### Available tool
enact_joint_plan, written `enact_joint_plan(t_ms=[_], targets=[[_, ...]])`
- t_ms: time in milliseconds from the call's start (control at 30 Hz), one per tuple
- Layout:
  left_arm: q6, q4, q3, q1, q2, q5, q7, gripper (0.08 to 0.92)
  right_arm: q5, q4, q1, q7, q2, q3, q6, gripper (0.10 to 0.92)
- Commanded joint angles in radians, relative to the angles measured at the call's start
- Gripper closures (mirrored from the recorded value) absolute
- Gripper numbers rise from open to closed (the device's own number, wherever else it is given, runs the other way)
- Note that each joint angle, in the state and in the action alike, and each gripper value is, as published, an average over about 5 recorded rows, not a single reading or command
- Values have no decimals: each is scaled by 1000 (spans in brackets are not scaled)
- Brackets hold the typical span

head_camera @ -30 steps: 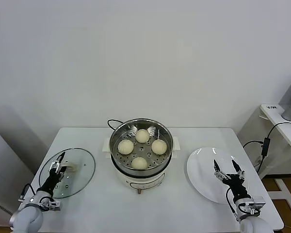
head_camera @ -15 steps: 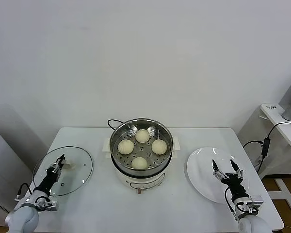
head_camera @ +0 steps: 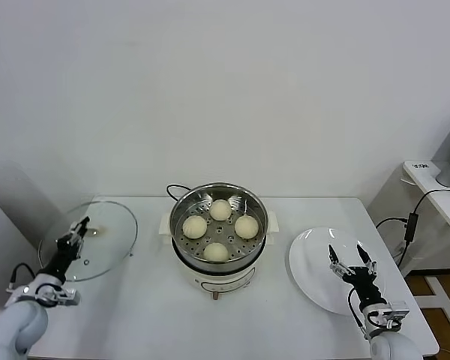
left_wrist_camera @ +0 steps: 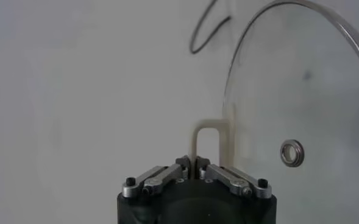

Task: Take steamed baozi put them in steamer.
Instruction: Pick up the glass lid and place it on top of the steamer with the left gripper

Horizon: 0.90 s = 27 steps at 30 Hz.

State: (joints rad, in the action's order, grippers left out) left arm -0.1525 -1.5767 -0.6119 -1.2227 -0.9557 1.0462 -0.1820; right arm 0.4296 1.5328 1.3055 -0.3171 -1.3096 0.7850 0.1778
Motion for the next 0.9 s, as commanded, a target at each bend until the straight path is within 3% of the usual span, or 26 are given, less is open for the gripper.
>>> enact_joint_plan(t_ms=[33, 200, 600, 900], targets=[[232, -307, 71, 43, 115, -156, 232, 885, 8, 12, -1, 1, 2, 1, -3, 203], [399, -380, 230, 127, 124, -153, 299, 885, 12, 16, -6, 2, 12, 3, -6, 203], [711, -474, 583, 289, 51, -28, 375, 885, 17, 31, 0, 4, 23, 15, -11, 203], [801, -455, 687, 346, -49, 130, 432, 885, 16, 33, 9, 3, 25, 30, -10, 203]])
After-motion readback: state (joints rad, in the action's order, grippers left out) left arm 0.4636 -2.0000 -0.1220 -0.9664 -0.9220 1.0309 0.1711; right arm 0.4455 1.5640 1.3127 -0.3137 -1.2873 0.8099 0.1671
